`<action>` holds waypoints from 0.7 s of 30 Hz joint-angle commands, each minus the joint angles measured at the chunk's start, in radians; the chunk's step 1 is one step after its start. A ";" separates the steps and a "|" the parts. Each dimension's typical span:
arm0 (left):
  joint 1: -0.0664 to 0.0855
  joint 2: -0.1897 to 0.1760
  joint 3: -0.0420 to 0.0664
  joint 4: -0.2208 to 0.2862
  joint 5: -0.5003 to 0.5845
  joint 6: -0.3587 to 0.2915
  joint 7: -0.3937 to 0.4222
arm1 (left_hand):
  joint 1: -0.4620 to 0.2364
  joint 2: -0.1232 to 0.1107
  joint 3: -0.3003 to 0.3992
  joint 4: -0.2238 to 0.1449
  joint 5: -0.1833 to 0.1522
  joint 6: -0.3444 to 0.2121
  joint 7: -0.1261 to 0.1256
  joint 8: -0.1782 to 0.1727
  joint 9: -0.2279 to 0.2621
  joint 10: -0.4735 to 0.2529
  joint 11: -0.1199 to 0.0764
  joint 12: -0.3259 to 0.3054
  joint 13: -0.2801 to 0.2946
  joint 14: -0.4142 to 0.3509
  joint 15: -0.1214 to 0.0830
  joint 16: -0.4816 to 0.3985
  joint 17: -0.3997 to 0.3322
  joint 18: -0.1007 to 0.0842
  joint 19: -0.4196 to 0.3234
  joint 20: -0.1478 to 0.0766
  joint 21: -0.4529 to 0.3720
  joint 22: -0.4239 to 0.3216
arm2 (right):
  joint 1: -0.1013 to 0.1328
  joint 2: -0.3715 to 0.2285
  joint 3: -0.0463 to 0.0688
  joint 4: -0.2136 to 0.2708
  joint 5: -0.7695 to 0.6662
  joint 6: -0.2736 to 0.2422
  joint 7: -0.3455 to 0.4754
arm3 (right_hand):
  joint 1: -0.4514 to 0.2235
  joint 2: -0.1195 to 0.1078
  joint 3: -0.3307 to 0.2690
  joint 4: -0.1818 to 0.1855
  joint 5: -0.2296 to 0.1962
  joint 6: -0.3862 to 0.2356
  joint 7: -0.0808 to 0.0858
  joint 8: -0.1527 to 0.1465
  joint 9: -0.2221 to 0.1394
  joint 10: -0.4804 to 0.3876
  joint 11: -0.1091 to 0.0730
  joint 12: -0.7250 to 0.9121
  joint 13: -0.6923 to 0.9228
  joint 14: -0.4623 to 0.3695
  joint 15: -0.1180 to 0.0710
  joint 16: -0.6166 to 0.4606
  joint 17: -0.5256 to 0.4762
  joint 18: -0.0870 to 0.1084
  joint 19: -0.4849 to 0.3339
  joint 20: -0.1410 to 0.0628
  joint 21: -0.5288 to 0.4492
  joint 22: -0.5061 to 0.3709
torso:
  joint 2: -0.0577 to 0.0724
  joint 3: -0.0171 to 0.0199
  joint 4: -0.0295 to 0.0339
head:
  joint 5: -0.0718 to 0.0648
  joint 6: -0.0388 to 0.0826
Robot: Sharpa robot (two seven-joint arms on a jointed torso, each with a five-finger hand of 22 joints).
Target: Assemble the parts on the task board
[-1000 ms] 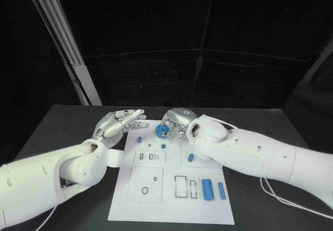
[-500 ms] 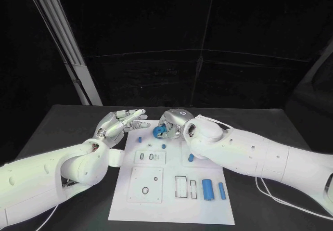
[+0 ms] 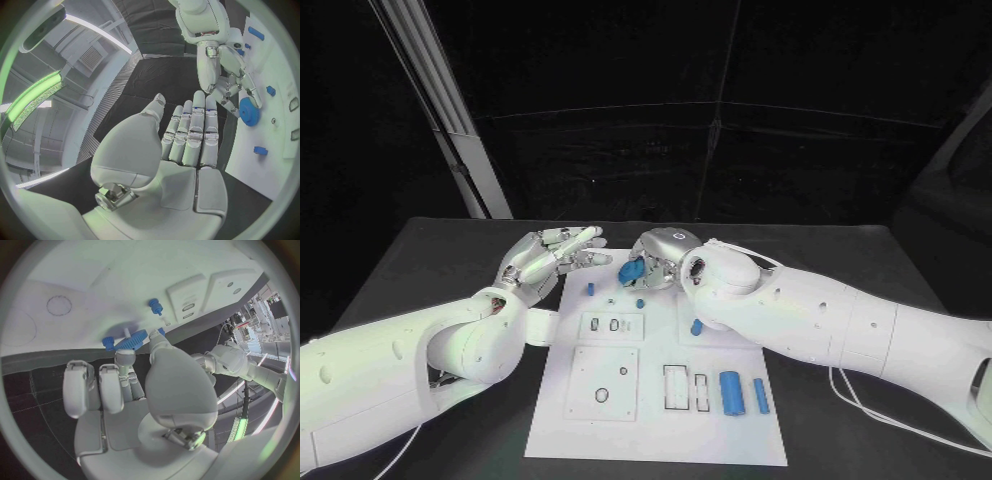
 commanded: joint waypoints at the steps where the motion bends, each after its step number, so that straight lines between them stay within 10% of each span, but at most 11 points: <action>1: 0.001 0.001 0.001 0.001 -0.001 0.013 0.002 | 0.002 0.011 0.001 -0.006 0.000 0.003 0.000 -0.006 0.000 -0.004 0.000 -0.005 -0.001 -0.007 0.000 -0.004 0.002 0.007 -0.002 0.006 -0.007 -0.002 | 0.002 -0.004 0.000 0.002 -0.004 0.010 -0.007 | -0.010 0.004 -0.008 -0.001 0.008 -0.005 0.000 -0.004 0.001 -0.006 0.003 -0.003 0.000 0.048 0.009 -0.005 0.001 -0.006 0.001 0.007 -0.003 0.047 | 0.000 0.0005 0.0001 | 0.001 0.000; 21: 0.001 0.001 0.001 -0.002 -0.001 0.013 0.002 | 0.002 0.011 0.001 -0.006 0.000 0.003 0.000 -0.006 0.000 -0.004 0.000 -0.005 -0.001 -0.007 0.000 -0.004 0.002 0.007 -0.002 0.006 -0.007 -0.002 | 0.001 -0.033 0.000 0.040 0.032 -0.083 0.026 | -0.009 0.051 -0.008 -0.006 0.059 0.032 -0.010 0.013 0.006 0.020 -0.006 0.050 0.048 0.051 0.003 0.001 0.016 -0.009 0.011 0.004 0.003 0.061 | 0.000 0.0001 0.0002 | 0.000 -0.002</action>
